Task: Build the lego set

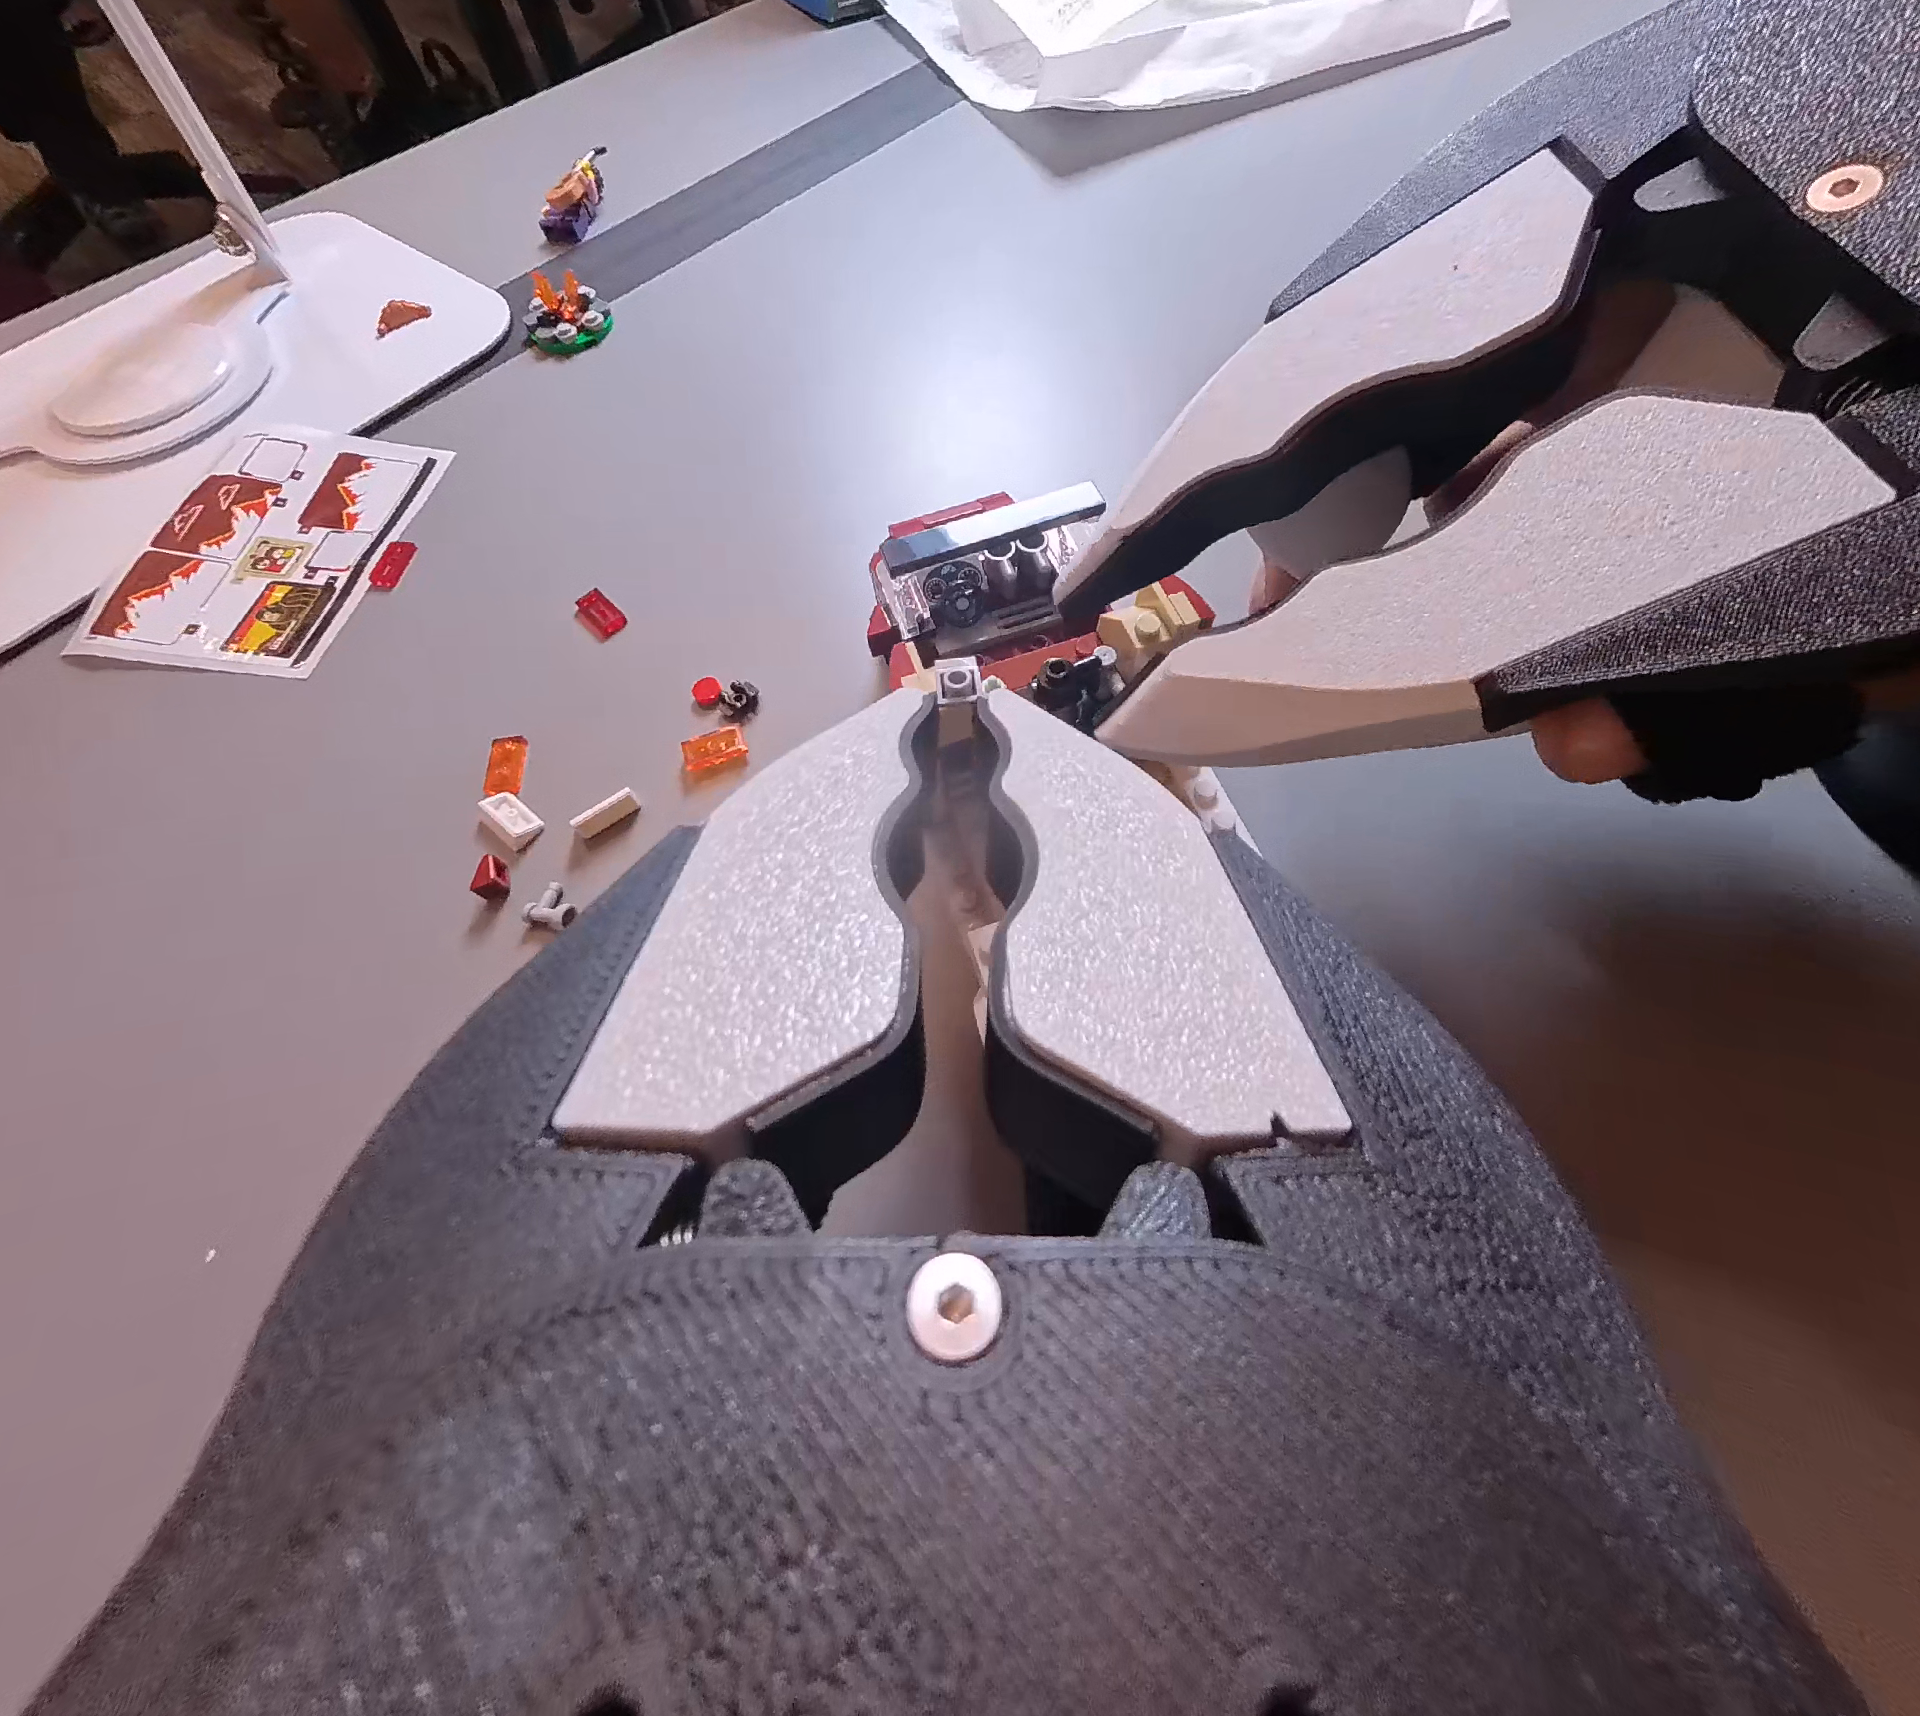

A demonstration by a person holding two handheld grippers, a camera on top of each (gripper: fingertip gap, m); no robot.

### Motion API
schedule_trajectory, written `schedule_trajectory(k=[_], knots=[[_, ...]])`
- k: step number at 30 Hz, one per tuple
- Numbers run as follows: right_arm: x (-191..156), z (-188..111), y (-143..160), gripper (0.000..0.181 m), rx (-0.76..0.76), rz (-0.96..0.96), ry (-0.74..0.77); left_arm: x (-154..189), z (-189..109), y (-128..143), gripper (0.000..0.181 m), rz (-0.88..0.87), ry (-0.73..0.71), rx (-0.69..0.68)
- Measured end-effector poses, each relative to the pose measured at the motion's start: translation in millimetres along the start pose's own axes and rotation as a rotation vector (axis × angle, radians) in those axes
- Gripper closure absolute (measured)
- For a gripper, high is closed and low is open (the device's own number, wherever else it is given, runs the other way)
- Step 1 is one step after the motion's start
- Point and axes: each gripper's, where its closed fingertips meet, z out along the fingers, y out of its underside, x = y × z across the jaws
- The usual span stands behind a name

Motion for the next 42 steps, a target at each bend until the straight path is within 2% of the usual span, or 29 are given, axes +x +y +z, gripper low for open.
schedule_trajectory(k=[11,16,20,27,42], knots=[[-2.3,3.1,0.6,0.153,0.009,-0.033,-0.021,1.9,-0.3,0.6,0.175,0.020,-0.009,-0.009],[-3.0,2.2,-7.8,0.153,0.047,-0.235,-0.056,1.8,-0.2,0.9,0.175,0.018,-0.018,-0.011],[-7.8,4.2,-3.9,0.149,0.020,-0.373,-0.170,1.5,-0.1,0.9,0.175,0.002,-0.032,-0.012],[-8.7,9.0,3.9,0.140,-0.034,-0.401,-0.356,-1.9,0.2,1.3,0.175,-0.038,-0.079,-0.020],[-13.7,15.9,-1.9,0.141,-0.064,-0.545,-0.351,-1.9,-1.5,2.6,0.175,-0.075,-0.112,-0.046]])
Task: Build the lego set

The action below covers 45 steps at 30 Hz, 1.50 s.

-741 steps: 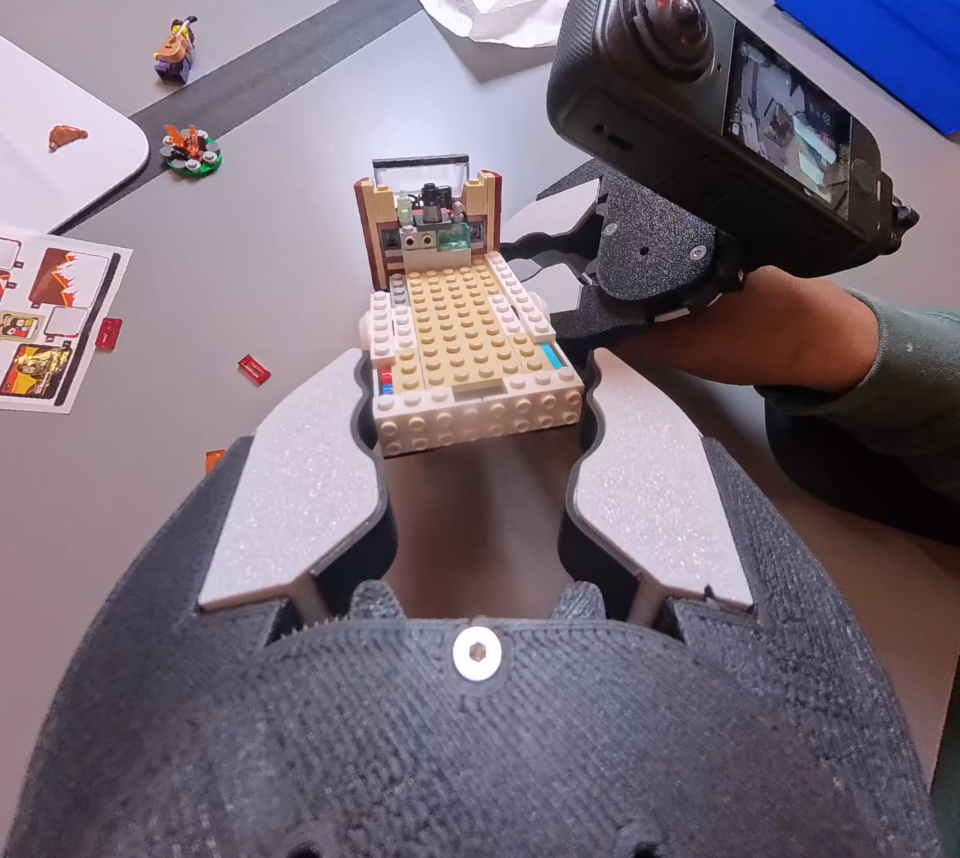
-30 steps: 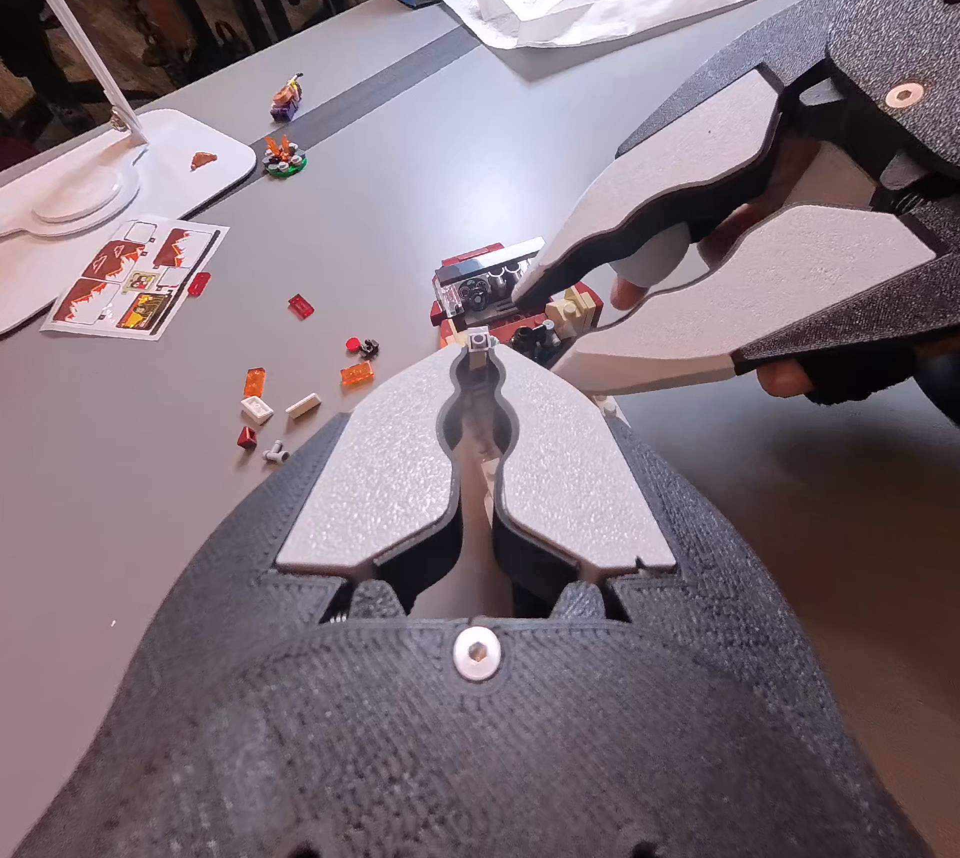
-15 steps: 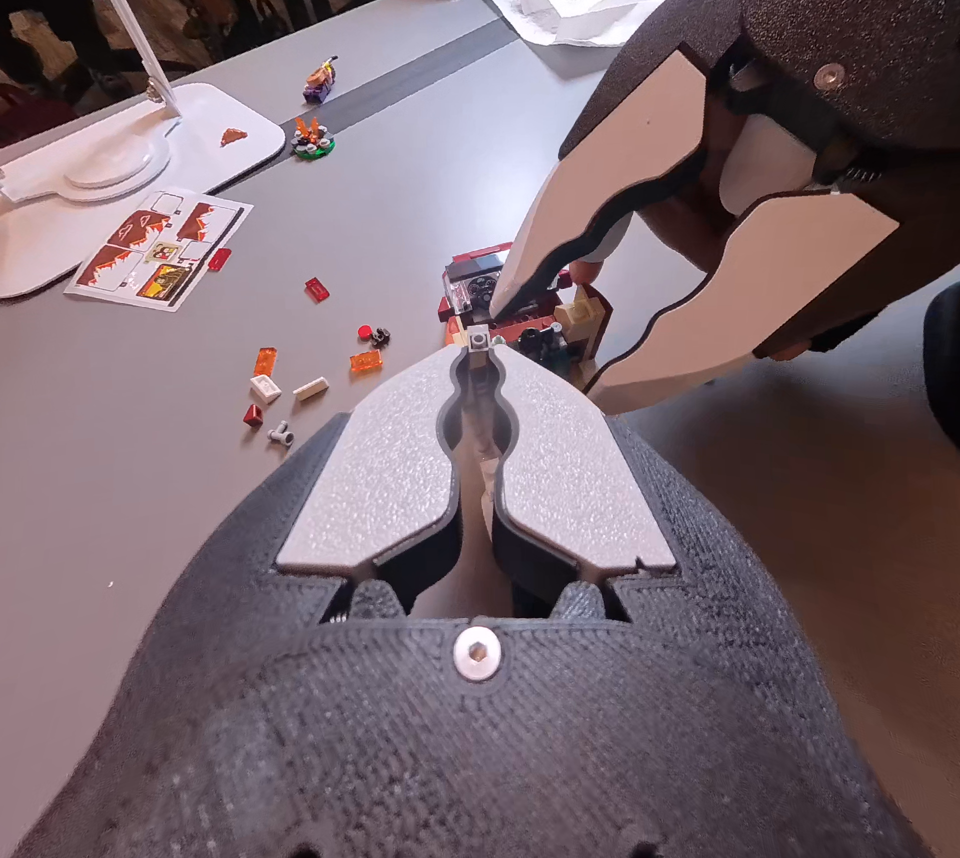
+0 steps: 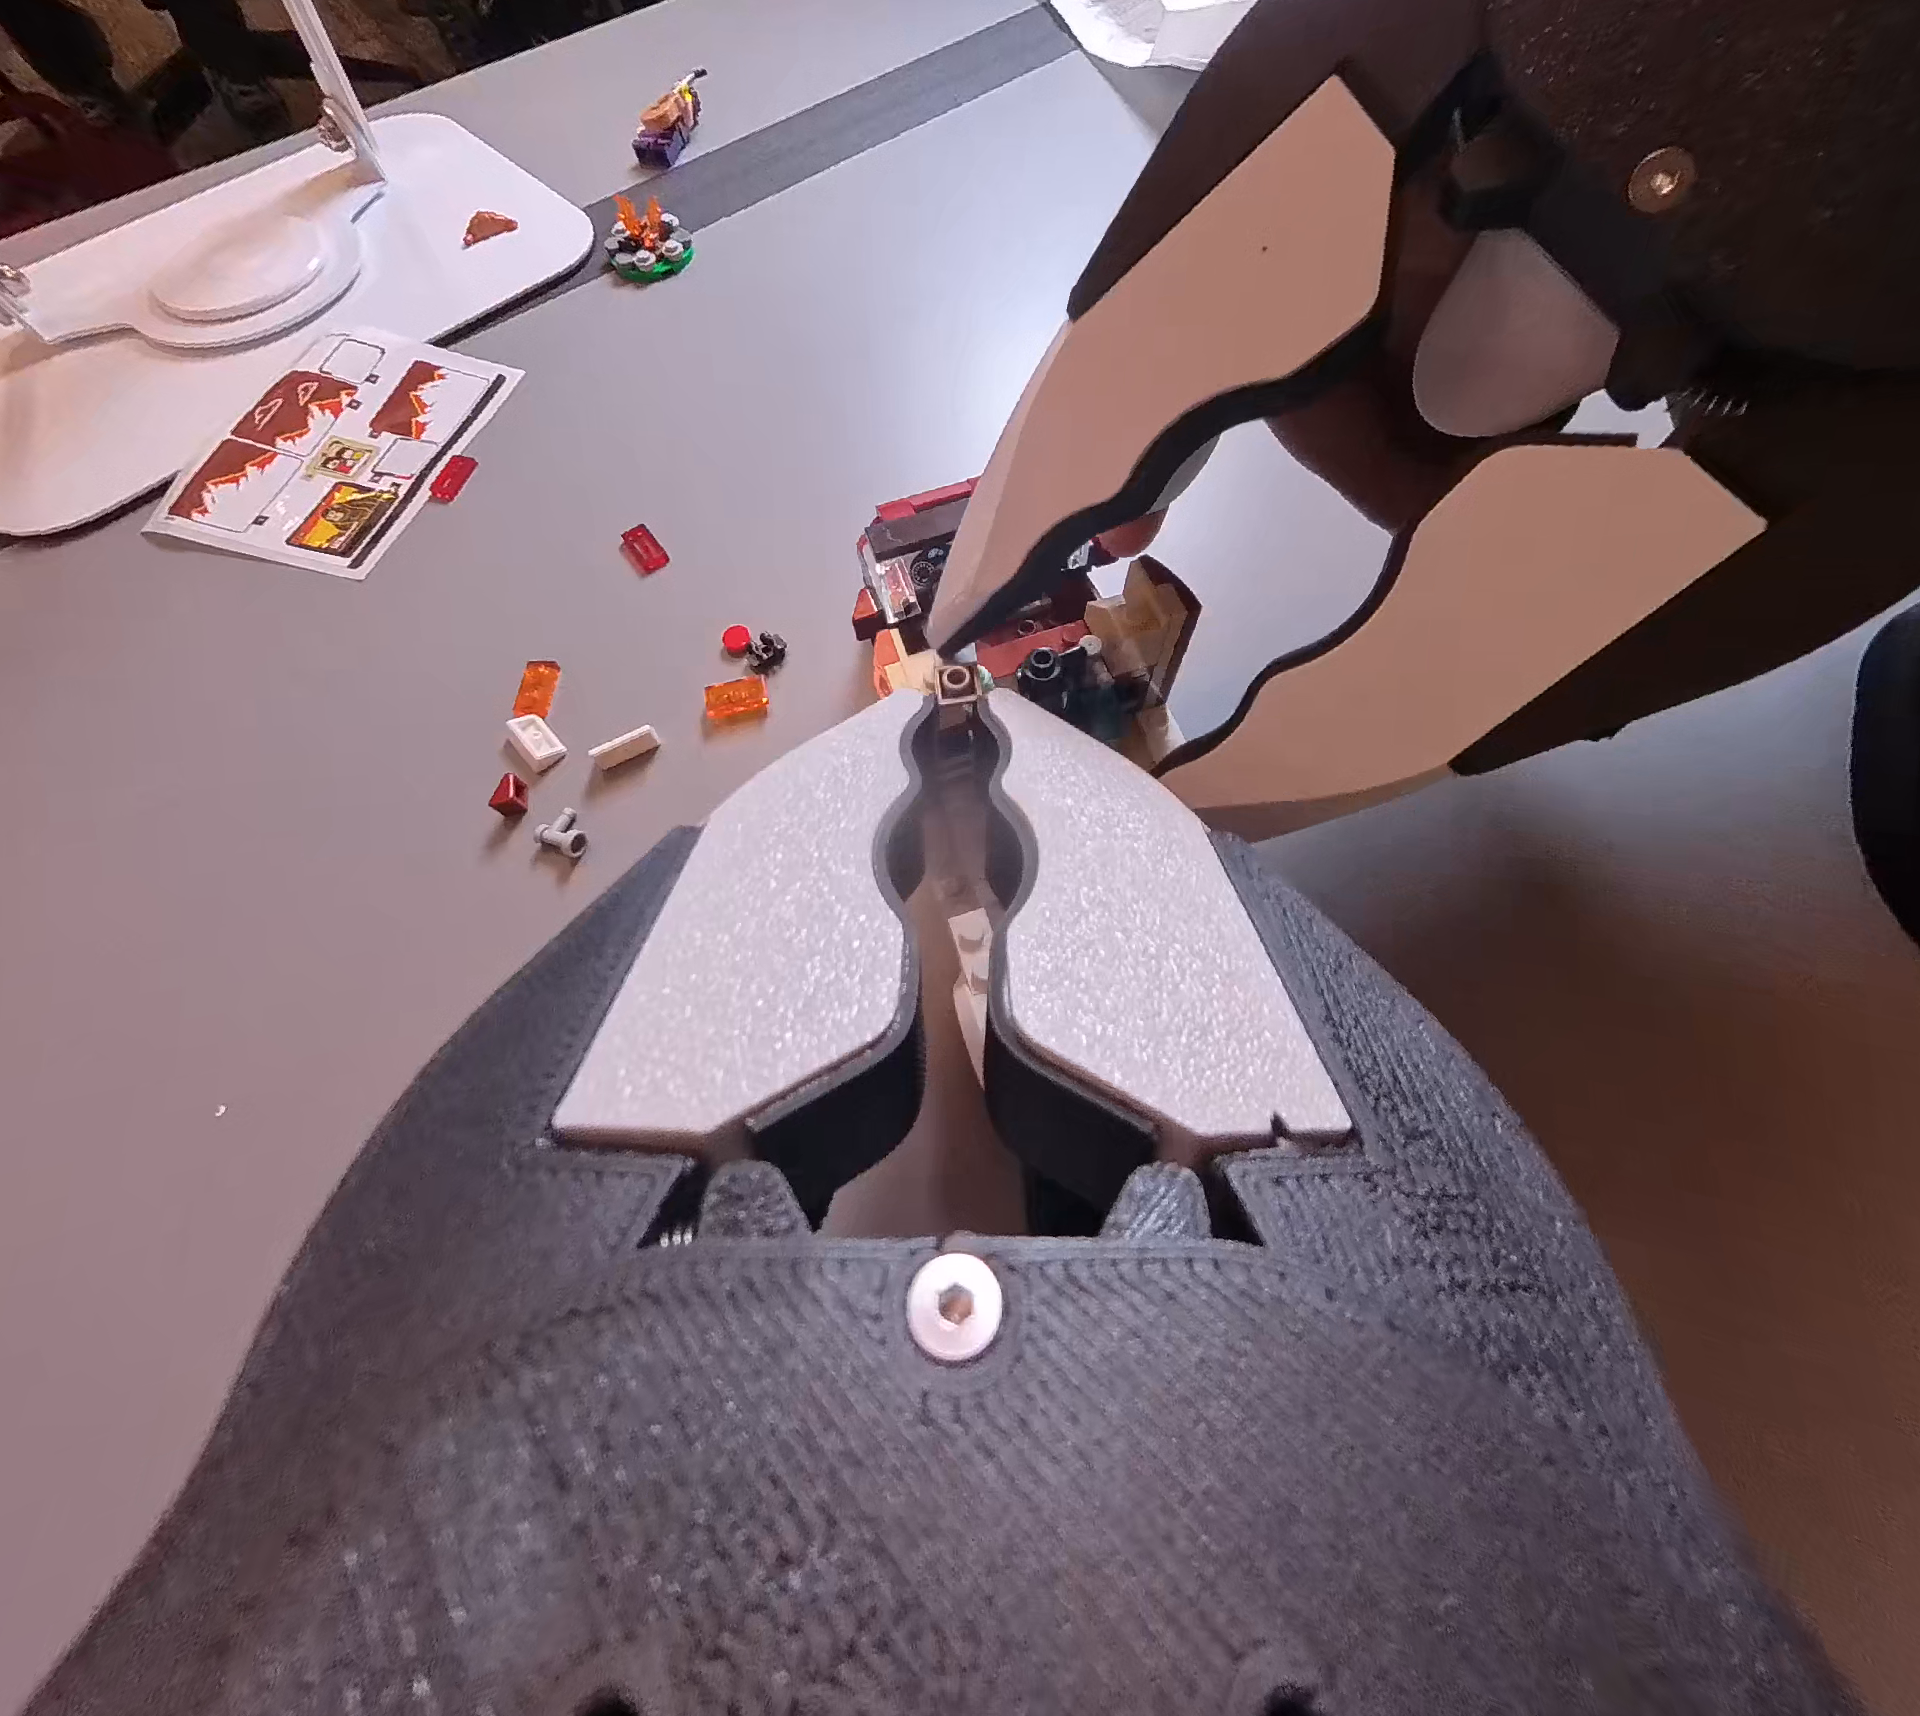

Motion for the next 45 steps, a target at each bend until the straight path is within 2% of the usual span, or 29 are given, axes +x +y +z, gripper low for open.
schedule_trajectory(k=[16,21,38,42,44,45], knots=[[2.6,1.9,1.8,0.141,-0.018,0.011,0.019,-4.2,0.3,0.4,0.175,0.026,-0.042,0.006],[0.7,-0.2,-4.3,0.144,0.025,0.025,0.008,-4.1,0.2,0.4,0.175,0.021,-0.043,0.005],[1.9,4.9,-1.1,0.140,-0.057,0.018,-0.022,-1.1,-2.7,-1.1,0.181,0.032,-0.024,0.022],[2.7,4.9,-0.9,0.142,-0.066,0.013,-0.031,-16.5,-8.3,-3.5,0.153,0.064,-0.042,0.027],[2.3,5.2,-0.8,0.141,-0.070,0.005,-0.029,-20.0,-1.2,11.1,0.140,0.029,0.024,-0.050],[2.2,5.3,-0.8,0.141,-0.072,0.003,-0.027,-16.8,1.8,14.9,0.140,-0.007,0.089,-0.058]])
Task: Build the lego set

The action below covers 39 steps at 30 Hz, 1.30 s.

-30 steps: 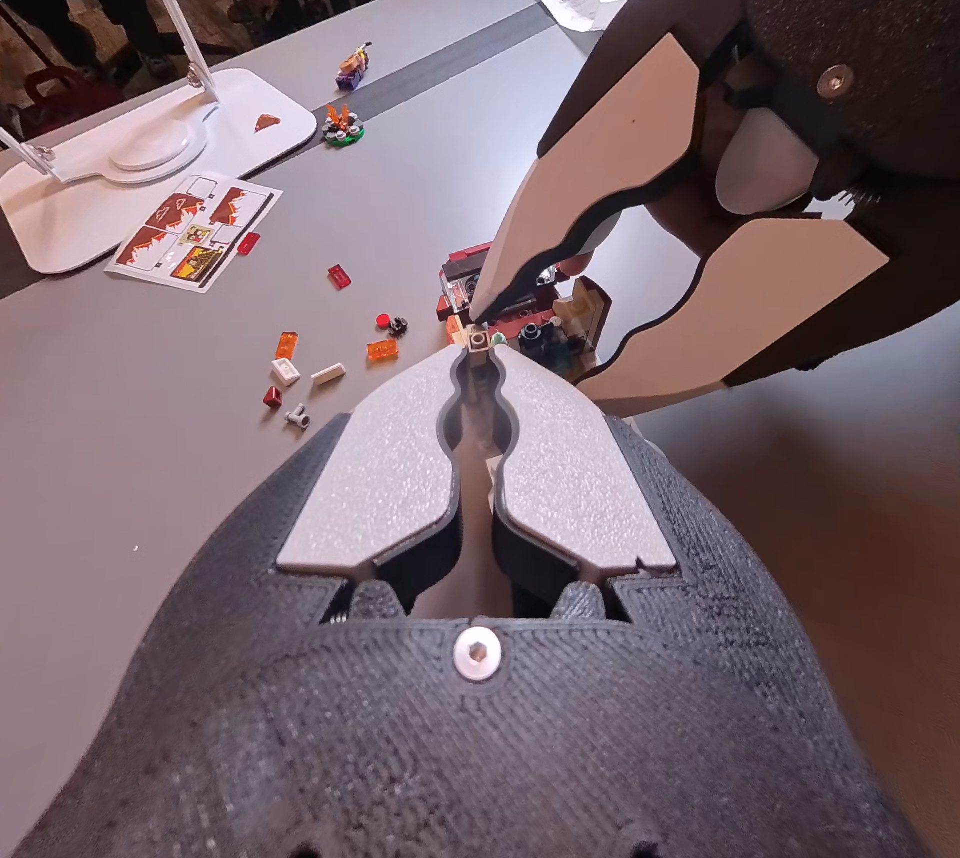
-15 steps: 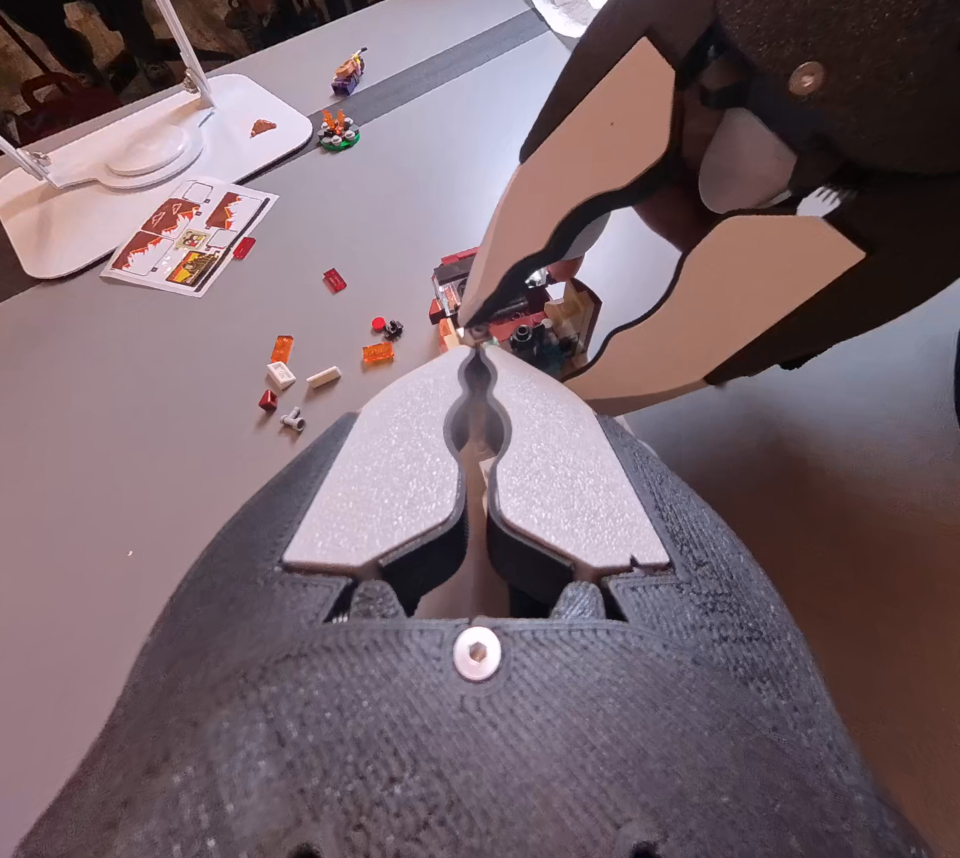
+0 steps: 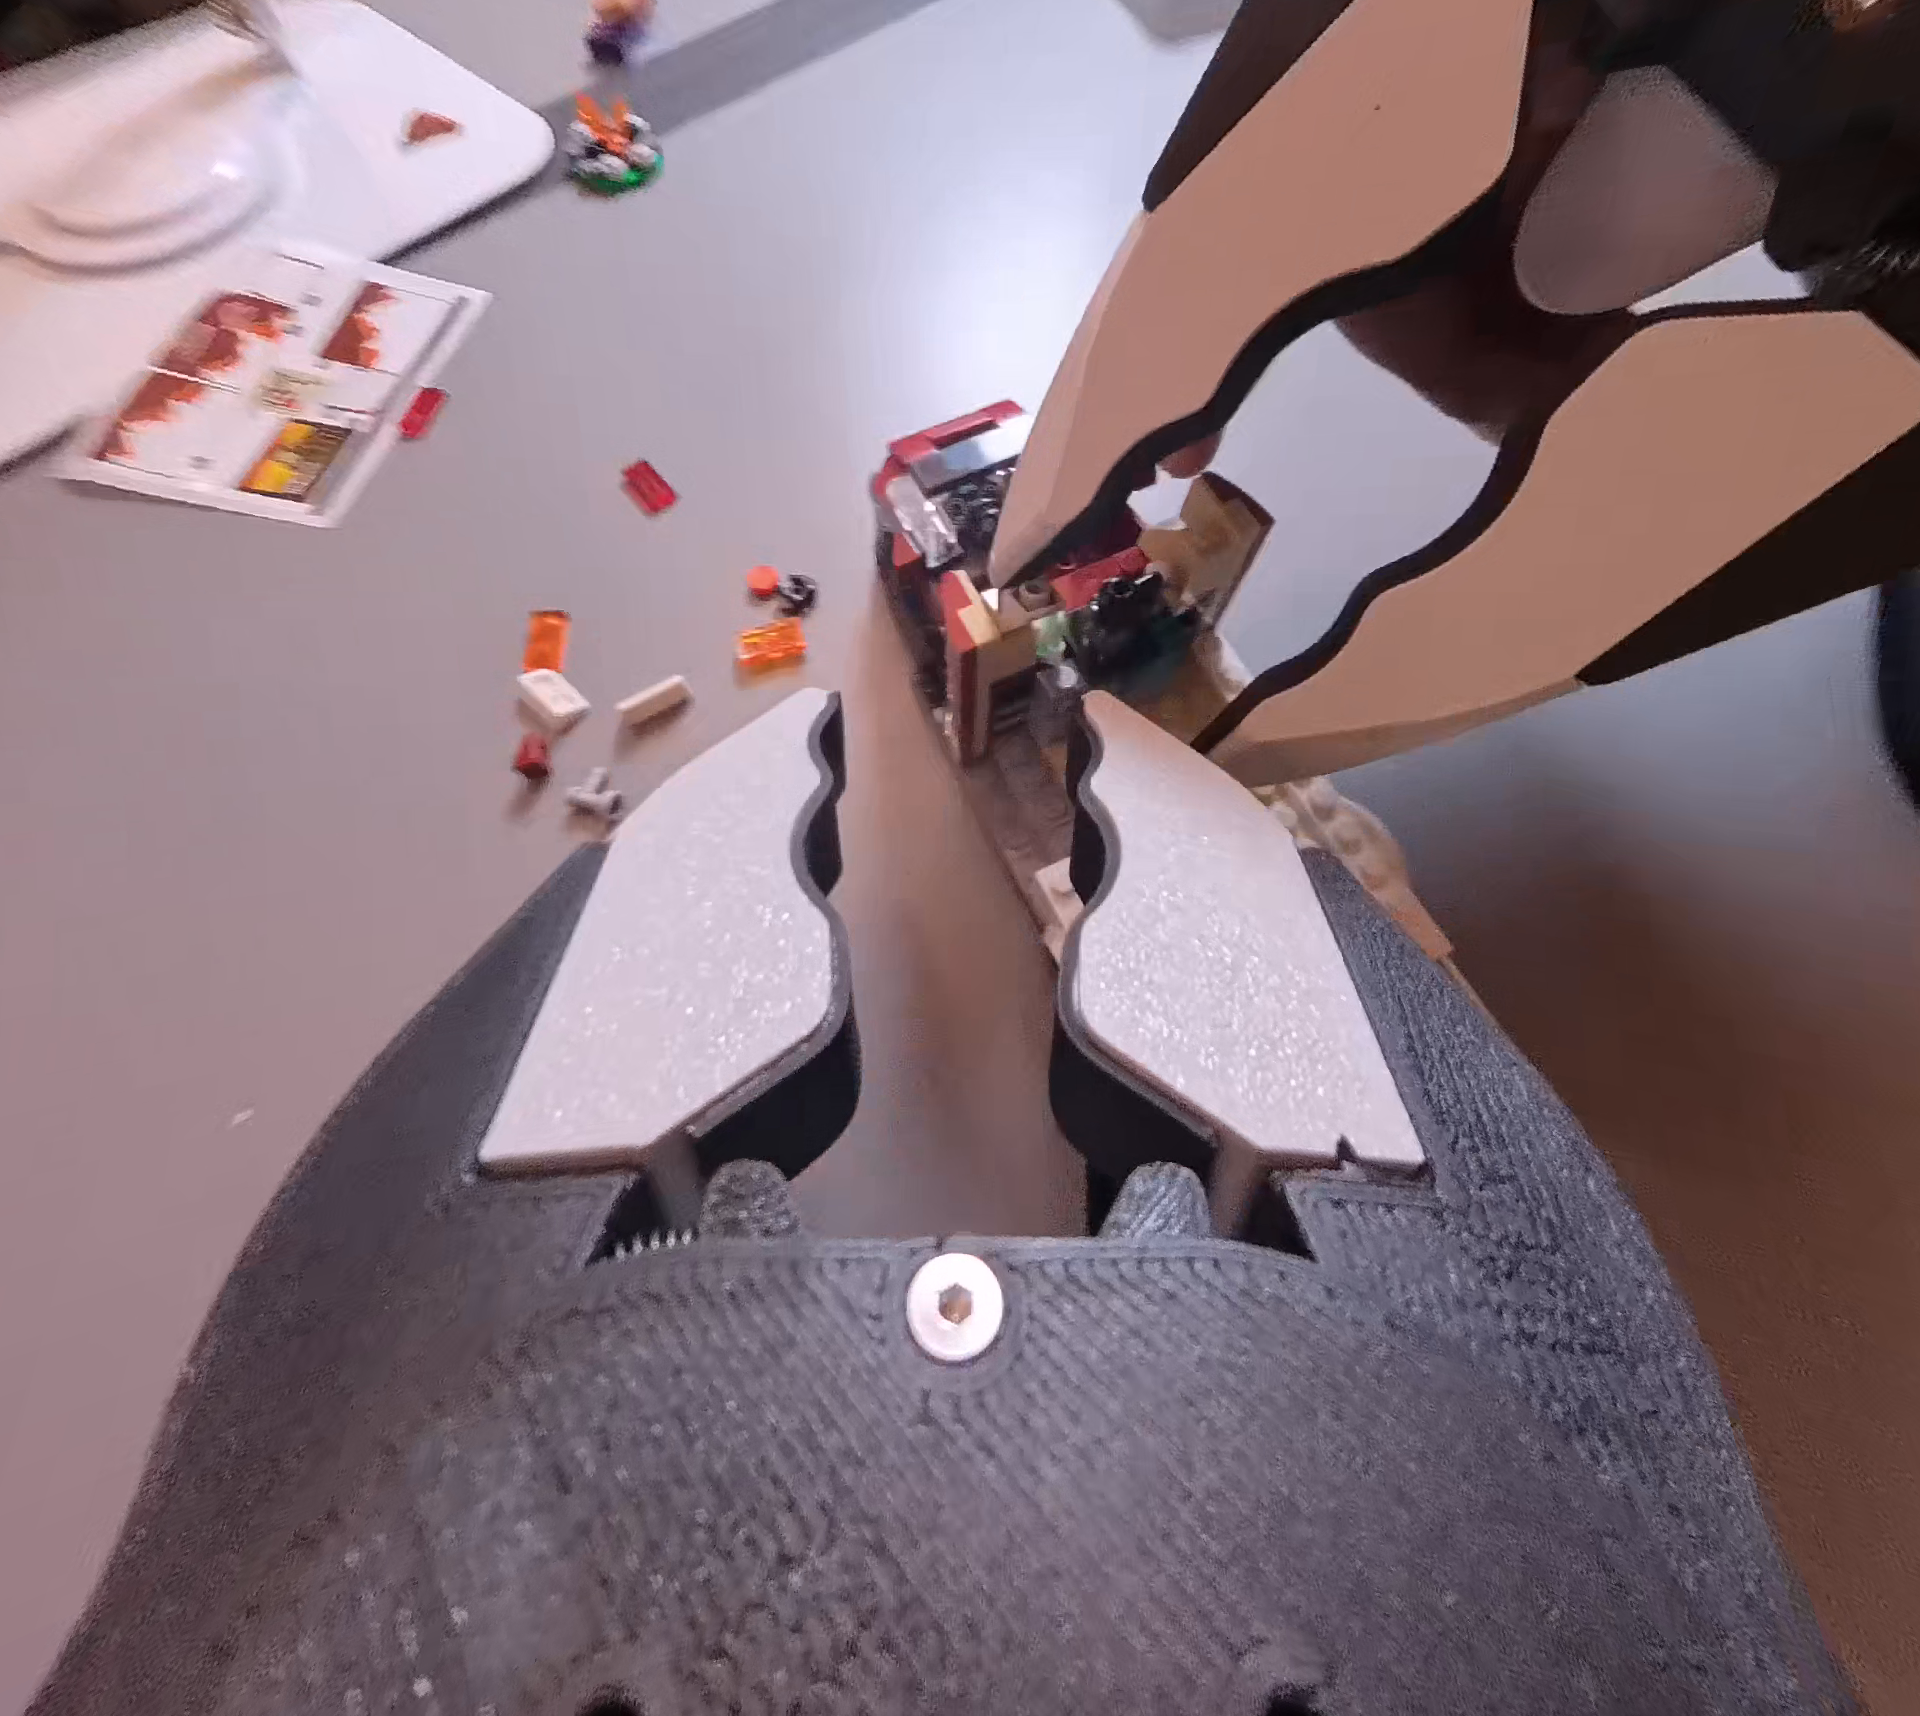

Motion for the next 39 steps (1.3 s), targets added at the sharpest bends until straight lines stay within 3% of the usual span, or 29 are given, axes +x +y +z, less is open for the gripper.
schedule_trajectory(k=[2,9,26,31,39], knots=[[-0.6,0.1,0.0,0.140,-0.005,0.003,0.000,3.0,3.9,-0.1,0.143,-0.053,0.097,0.015],[-1.0,1.4,-0.7,0.140,-0.030,0.017,0.010,10.1,11.9,1.0,0.157,0.065,0.210,-0.011],[1.5,2.2,2.2,0.144,-0.130,-0.072,0.034,10.3,11.5,1.2,0.158,0.073,0.209,-0.008],[2.3,2.7,3.5,0.145,-0.128,-0.115,0.055,10.4,11.6,1.3,0.158,0.069,0.212,-0.011],[2.3,1.4,0.8,0.145,-0.070,-0.030,-0.012,10.1,11.5,1.1,0.158,0.052,0.233,-0.007]])
